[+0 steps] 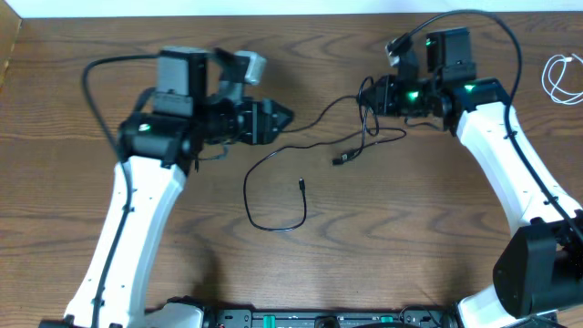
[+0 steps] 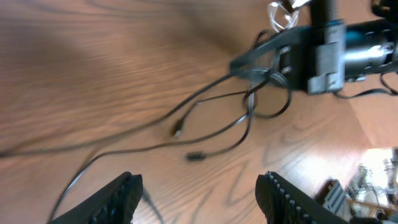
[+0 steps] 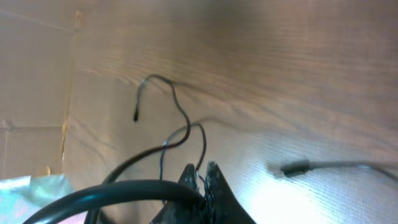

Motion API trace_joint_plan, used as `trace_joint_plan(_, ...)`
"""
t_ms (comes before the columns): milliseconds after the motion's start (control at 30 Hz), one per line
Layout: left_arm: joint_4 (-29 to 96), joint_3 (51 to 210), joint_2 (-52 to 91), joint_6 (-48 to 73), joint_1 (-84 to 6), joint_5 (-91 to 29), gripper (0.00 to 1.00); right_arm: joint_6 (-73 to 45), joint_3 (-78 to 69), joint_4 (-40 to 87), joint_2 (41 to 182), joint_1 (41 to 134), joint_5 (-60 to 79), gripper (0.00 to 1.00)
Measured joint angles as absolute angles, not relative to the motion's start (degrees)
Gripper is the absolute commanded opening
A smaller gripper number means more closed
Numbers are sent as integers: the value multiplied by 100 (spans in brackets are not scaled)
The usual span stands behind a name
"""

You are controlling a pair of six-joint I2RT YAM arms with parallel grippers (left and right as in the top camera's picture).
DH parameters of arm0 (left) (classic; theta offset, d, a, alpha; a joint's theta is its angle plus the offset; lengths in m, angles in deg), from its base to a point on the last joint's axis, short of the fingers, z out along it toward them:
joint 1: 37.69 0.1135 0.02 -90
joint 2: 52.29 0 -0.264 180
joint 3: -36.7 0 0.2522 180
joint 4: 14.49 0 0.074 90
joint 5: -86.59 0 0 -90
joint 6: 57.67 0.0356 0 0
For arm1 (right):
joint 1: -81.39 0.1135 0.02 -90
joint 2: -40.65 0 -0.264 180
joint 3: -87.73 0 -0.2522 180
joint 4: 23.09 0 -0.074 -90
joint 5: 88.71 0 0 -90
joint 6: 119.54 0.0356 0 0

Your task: Untangle cables

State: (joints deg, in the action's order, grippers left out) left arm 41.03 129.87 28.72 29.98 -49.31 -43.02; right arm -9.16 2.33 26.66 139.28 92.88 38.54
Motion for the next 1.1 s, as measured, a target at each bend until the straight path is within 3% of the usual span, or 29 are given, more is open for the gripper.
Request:
trace_joint_plan(367, 2636, 12987, 3709, 2104, -5726, -4405, 63, -291, 233, 3125, 13928, 9401, 3336, 1)
trace_joint_plan(667, 1878, 12987, 4290, 849, -6078, -4403, 51, -228, 233, 3134, 13928, 9399, 3338, 1)
trace_joint_plan(1100, 1590, 12987, 4321, 550, -6424, -4376, 39, 203, 233, 2642, 13928, 9126, 3998, 1)
